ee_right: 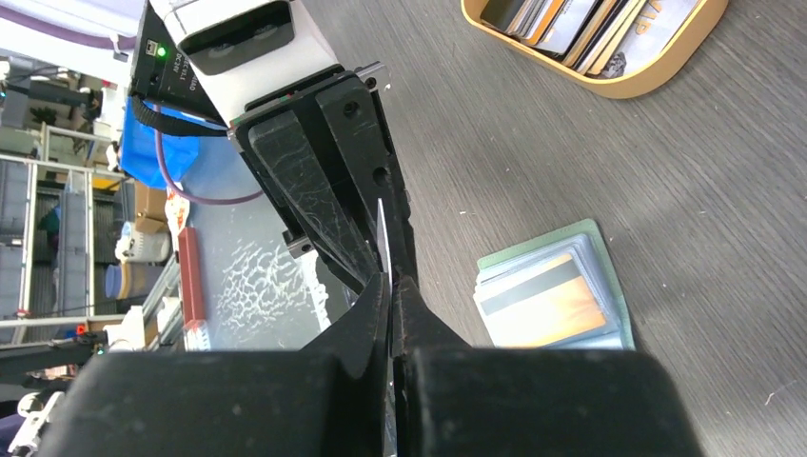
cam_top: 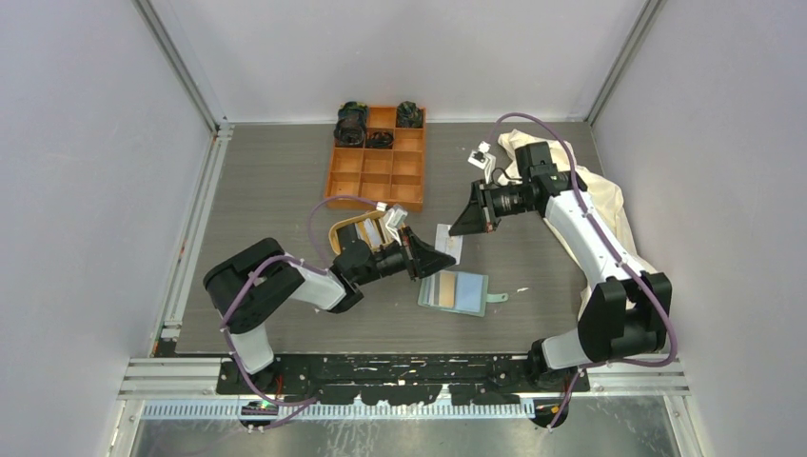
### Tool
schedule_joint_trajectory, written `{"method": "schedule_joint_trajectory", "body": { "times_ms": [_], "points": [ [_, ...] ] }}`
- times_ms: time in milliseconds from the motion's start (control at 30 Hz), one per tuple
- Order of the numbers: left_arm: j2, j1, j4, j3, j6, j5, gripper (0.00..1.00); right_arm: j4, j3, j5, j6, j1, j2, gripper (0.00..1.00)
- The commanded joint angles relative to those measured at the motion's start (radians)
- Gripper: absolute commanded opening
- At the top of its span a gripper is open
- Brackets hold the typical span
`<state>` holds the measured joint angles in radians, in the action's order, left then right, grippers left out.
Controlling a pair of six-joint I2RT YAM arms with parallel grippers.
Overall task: Put the credit cards into the card holder
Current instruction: Insert the credit card into the card holder.
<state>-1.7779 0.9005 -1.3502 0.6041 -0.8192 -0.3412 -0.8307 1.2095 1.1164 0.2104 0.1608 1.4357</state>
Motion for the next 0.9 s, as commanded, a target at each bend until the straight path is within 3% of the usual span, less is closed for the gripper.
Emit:
{"method": "schedule_joint_trajectory", "body": {
  "times_ms": [0,133,233,467,500,600,767,800,867],
  "points": [
    [0.003,-0.023,-0.081,0.043,-0.047,-0.076,0.00,0.051,-0.005,0.021,-0.022,0.008,-0.052,0.01],
    [0.014,-0.039,-0.081,0.024,-0.049,-0.099,0.00,0.014,-0.004,0.010,0.042,0.007,-0.075,0.05],
    [0.029,-0.044,-0.081,0.002,-0.026,-0.110,0.00,-0.023,0.009,-0.025,0.105,0.008,-0.085,0.22],
    [0.054,-0.055,0.013,-0.021,0.019,-0.166,0.00,-0.128,0.127,-0.128,0.245,0.003,-0.046,0.75],
    [0.061,-0.059,0.030,-0.025,0.027,-0.172,0.00,-0.167,0.162,-0.130,0.277,0.001,-0.029,0.96],
    [0.085,-0.075,0.089,-0.042,0.046,-0.186,0.00,-0.234,0.263,-0.185,0.335,-0.010,0.009,1.00],
    [0.140,-0.095,0.371,0.000,0.098,-0.247,0.00,-0.002,0.249,-0.272,0.153,-0.088,-0.047,1.00],
    [0.151,-0.095,0.443,0.018,0.115,-0.262,0.00,-0.005,0.236,-0.230,0.157,-0.099,-0.052,1.00],
    [0.173,-0.098,0.572,0.061,0.158,-0.298,0.00,-0.176,0.270,-0.043,0.308,-0.107,-0.019,0.98]
  ]
}}
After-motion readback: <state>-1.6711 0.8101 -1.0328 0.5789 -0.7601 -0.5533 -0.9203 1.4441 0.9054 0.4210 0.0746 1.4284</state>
